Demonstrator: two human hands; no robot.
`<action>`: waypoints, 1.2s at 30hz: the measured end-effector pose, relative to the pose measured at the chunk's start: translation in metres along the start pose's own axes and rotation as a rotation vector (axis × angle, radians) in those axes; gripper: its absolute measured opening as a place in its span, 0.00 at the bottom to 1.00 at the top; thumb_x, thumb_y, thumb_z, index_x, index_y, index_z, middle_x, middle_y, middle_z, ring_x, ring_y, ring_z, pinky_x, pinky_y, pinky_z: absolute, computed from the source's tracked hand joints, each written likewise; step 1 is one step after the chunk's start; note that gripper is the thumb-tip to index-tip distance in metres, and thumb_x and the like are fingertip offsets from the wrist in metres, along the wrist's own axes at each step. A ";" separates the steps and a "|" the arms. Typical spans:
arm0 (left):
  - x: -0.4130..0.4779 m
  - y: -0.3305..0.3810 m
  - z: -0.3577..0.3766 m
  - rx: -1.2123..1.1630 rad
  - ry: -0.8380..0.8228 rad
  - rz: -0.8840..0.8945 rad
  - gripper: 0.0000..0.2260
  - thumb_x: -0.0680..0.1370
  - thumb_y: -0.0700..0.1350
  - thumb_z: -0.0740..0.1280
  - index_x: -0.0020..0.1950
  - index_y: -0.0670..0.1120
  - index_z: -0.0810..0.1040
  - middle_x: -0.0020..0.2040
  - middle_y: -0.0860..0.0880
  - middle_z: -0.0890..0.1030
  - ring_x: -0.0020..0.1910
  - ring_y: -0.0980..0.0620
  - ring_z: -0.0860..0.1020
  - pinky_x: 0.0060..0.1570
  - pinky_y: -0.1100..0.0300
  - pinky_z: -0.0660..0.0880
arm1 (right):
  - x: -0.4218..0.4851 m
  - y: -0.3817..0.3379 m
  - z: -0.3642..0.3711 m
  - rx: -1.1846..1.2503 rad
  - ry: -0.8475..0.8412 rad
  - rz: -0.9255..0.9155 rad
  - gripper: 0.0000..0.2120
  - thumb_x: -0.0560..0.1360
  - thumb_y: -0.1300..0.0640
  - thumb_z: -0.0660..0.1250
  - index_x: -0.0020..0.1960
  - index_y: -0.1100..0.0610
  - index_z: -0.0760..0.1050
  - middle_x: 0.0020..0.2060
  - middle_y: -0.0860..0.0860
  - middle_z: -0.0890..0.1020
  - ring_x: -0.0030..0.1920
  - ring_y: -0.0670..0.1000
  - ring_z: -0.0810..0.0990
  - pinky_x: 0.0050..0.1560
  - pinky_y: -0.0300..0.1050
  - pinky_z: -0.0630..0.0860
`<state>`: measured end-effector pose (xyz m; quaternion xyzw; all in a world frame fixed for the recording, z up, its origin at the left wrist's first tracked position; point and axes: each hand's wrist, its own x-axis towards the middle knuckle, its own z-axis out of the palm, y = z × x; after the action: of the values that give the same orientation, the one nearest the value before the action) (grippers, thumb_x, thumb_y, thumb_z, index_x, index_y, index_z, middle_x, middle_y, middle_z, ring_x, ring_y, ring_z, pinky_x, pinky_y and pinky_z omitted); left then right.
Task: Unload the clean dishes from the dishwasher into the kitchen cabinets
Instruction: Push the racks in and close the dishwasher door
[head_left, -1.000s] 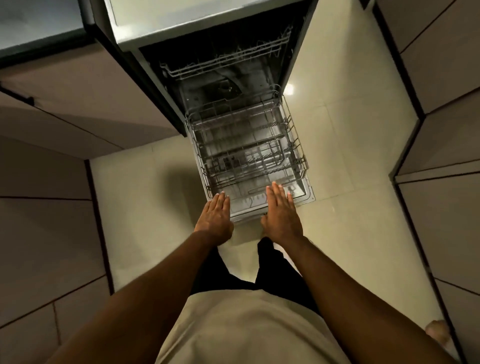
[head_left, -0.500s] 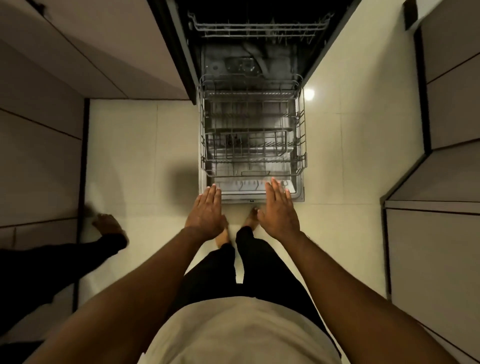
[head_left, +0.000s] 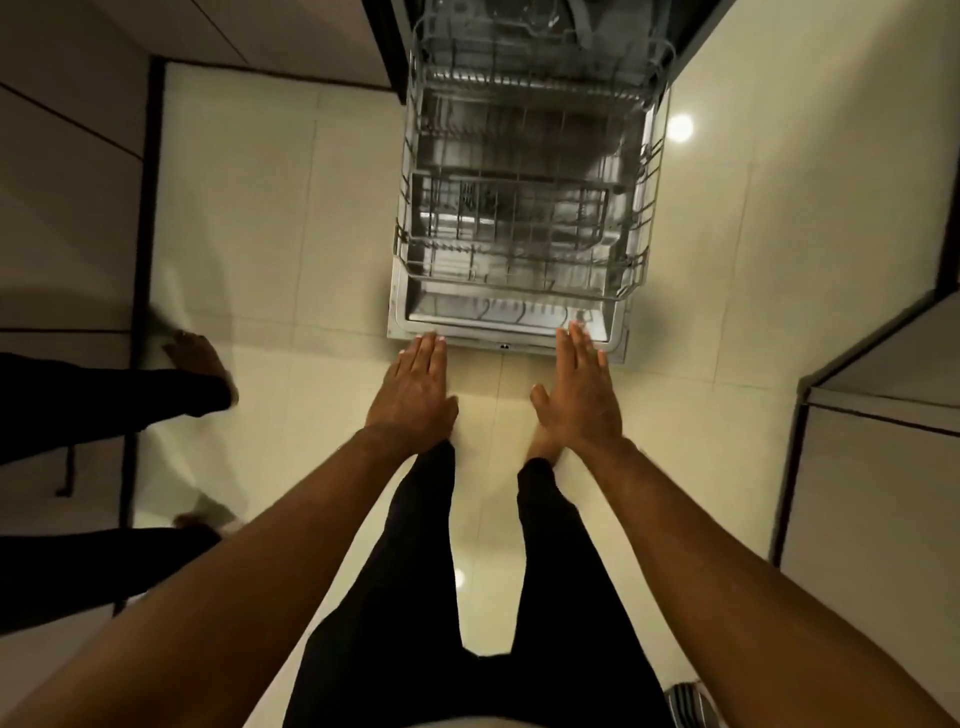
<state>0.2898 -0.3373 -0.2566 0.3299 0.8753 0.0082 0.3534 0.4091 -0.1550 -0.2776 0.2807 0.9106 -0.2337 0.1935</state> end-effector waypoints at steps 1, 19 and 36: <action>0.015 0.004 0.011 0.001 0.000 0.002 0.34 0.82 0.52 0.59 0.80 0.40 0.44 0.81 0.43 0.44 0.79 0.46 0.43 0.77 0.53 0.43 | 0.013 0.012 0.011 -0.011 0.001 -0.007 0.39 0.75 0.52 0.65 0.79 0.61 0.50 0.79 0.57 0.51 0.79 0.54 0.47 0.78 0.52 0.44; 0.282 -0.040 0.212 0.109 0.297 0.110 0.41 0.76 0.47 0.64 0.80 0.41 0.42 0.80 0.42 0.40 0.79 0.46 0.38 0.77 0.50 0.40 | 0.220 0.124 0.215 -0.117 0.118 -0.055 0.46 0.75 0.51 0.66 0.78 0.63 0.37 0.78 0.59 0.39 0.78 0.57 0.37 0.78 0.52 0.40; 0.385 -0.064 0.204 0.120 0.664 0.248 0.41 0.71 0.36 0.63 0.80 0.42 0.47 0.80 0.42 0.46 0.79 0.45 0.42 0.77 0.47 0.42 | 0.306 0.132 0.217 -0.225 0.433 -0.069 0.45 0.74 0.53 0.65 0.78 0.65 0.38 0.78 0.61 0.41 0.78 0.58 0.37 0.78 0.54 0.41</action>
<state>0.1750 -0.2070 -0.6615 0.4331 0.8947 0.1061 0.0262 0.3019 -0.0459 -0.6447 0.2698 0.9601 -0.0716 0.0157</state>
